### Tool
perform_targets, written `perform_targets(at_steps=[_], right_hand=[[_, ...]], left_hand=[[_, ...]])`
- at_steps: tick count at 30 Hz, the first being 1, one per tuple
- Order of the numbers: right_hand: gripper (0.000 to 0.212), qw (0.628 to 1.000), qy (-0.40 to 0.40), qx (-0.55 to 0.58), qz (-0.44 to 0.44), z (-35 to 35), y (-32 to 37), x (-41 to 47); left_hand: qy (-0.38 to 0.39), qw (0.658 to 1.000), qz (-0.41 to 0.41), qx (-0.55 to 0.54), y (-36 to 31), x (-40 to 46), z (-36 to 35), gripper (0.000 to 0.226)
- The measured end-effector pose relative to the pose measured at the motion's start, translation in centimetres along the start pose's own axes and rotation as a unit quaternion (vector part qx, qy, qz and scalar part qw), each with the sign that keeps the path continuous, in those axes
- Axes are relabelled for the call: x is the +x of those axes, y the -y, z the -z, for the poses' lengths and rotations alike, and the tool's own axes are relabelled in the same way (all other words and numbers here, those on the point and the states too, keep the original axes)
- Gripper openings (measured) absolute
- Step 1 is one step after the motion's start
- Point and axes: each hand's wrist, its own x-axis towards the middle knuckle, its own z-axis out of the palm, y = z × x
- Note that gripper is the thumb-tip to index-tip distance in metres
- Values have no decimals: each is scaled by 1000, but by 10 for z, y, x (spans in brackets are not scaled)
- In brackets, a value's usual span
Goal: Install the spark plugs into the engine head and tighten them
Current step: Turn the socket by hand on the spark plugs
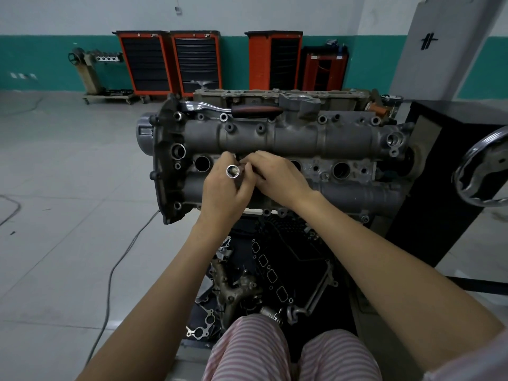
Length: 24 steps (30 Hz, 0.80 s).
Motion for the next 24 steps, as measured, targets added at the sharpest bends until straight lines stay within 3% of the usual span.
perform_targets(at_steps=[4, 8, 14, 21, 24], right_hand=[[8, 1000, -20, 14, -12, -1, 0, 2], [10, 1000, -12, 3, -14, -1, 0, 1], [43, 999, 11, -41, 23, 0, 1, -2], [12, 1000, -13, 5, 5, 0, 1, -2], [11, 1000, -27, 2, -12, 0, 0, -1]], left_hand=[[-18, 1000, 13, 2, -2, 3, 0, 38], [-18, 1000, 1, -3, -2, 1, 0, 34], [2, 1000, 4, -9, -1, -2, 1, 17], [-8, 1000, 13, 0, -2, -1, -1, 30], [-22, 1000, 4, 8, -3, 0, 0, 43]])
